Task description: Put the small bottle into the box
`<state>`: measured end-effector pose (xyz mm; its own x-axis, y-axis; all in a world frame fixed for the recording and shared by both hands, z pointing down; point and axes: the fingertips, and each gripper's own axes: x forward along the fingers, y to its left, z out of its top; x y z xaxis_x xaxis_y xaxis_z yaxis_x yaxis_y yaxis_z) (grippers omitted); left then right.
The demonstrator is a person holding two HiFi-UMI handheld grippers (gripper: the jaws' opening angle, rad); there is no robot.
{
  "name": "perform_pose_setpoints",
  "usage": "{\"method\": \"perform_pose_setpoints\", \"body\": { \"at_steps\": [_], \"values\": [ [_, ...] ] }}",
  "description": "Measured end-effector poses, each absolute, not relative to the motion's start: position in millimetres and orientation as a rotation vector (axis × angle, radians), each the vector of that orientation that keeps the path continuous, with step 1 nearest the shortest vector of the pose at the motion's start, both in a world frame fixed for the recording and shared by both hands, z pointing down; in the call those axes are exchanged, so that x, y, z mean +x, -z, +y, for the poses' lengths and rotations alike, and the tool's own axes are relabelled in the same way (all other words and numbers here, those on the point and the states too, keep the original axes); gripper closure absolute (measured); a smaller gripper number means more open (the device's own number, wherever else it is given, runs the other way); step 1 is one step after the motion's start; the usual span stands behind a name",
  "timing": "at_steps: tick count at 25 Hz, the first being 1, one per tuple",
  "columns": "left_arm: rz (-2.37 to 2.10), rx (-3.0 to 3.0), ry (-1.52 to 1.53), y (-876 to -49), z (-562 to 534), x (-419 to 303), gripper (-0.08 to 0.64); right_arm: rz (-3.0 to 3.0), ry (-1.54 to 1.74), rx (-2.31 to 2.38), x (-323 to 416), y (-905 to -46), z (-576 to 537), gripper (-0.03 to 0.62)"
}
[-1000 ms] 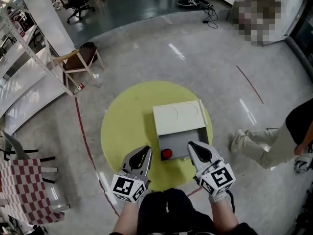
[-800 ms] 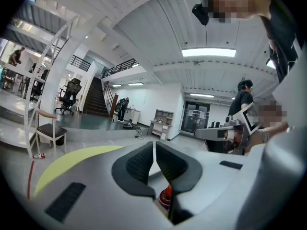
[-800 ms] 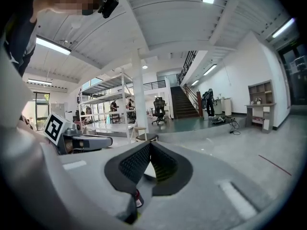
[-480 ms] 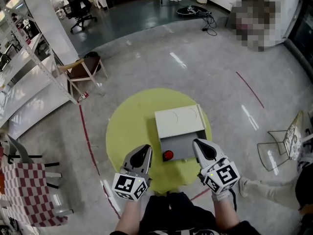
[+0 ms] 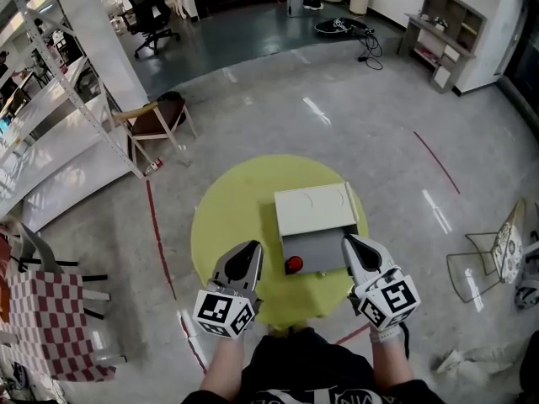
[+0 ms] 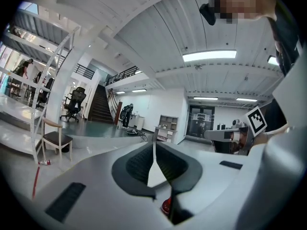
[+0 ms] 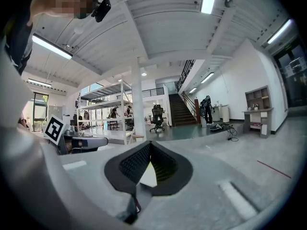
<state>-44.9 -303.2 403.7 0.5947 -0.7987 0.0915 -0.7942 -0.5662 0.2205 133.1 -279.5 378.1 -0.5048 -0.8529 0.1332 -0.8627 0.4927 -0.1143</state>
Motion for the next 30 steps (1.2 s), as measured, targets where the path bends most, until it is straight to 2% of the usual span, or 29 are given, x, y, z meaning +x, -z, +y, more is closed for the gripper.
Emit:
{"method": "perform_pose_setpoints", "body": {
  "at_steps": [30],
  "values": [
    [-1.375, 2.603, 0.141, -364.3, -298.6, -57.1, 0.536, -2.73, -0.184, 1.466, 121.4, -349.4, -275.0, 0.586]
  ]
}}
